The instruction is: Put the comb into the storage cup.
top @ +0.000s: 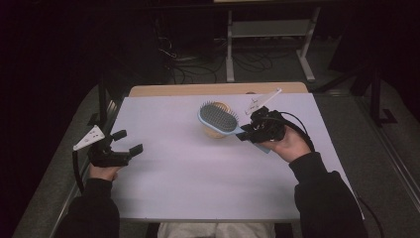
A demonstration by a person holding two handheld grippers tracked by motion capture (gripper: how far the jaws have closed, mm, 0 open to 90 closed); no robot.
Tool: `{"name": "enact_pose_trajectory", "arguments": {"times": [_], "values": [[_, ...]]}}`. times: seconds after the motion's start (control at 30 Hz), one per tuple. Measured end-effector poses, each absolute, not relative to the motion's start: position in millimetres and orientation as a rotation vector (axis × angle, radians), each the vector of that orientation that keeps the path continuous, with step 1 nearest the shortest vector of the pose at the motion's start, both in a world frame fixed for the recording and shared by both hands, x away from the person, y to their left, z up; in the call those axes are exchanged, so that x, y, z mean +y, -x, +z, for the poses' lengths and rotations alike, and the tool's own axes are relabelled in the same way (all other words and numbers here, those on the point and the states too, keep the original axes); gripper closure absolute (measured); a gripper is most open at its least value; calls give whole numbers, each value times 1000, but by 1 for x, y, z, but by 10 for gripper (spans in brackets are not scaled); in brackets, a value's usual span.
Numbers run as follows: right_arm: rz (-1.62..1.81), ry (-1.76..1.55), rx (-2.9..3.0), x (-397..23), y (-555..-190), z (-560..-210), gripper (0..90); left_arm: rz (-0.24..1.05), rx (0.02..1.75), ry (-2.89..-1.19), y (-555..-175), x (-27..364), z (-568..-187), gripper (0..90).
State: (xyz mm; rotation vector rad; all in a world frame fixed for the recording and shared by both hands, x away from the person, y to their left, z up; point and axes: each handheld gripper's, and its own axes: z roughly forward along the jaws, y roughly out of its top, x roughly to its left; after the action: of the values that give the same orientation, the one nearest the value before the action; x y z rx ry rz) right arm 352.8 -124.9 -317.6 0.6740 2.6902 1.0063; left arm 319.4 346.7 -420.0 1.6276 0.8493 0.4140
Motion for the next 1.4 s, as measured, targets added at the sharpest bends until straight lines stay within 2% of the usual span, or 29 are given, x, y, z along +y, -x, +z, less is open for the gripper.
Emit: {"name": "enact_pose_trajectory", "arguments": {"times": [0.8, 1.4], "values": [[1056, -621, 2632, -106, -361, -279, 683, 407, 773, -1617, -322, 329, -399, 0], [1068, -592, 2624, -90, -366, -272, 683, 342, 674, -1605, -333, 298, -366, 0]]}}
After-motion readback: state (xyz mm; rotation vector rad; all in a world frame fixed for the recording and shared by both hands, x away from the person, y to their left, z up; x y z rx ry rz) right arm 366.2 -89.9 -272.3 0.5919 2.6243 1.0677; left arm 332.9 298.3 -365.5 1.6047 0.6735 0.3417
